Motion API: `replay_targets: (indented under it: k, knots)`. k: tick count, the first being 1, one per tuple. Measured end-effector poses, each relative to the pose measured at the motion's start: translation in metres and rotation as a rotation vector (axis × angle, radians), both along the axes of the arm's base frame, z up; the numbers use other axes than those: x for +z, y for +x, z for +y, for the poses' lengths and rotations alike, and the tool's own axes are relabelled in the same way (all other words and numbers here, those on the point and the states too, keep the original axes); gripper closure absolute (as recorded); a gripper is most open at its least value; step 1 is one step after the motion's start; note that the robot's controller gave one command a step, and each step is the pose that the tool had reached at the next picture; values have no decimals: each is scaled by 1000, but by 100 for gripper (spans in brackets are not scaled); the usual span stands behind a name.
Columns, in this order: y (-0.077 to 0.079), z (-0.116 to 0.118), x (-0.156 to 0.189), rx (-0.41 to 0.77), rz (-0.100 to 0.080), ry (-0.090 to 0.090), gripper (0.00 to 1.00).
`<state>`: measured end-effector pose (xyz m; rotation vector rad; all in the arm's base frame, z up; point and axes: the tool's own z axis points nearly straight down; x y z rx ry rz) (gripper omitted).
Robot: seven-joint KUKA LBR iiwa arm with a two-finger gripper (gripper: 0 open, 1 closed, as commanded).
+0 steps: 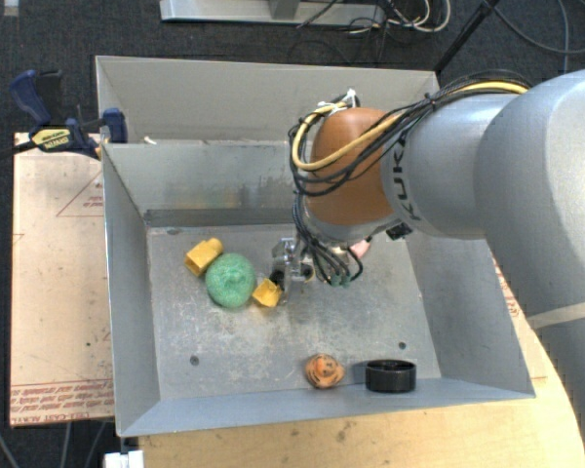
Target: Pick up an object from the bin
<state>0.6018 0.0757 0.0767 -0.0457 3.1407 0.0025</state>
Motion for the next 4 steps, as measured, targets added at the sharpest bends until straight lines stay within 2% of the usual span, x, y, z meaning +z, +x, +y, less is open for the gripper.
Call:
replay_targets:
  k: [1,2,3,4]
  knots:
    - [0,0,0,0,0,0,100]
    - [1,16,-1,7,-2,-1,100]
    - [-16,36,3,35,0,0,100]
    - [-16,36,3,34,0,0,100]
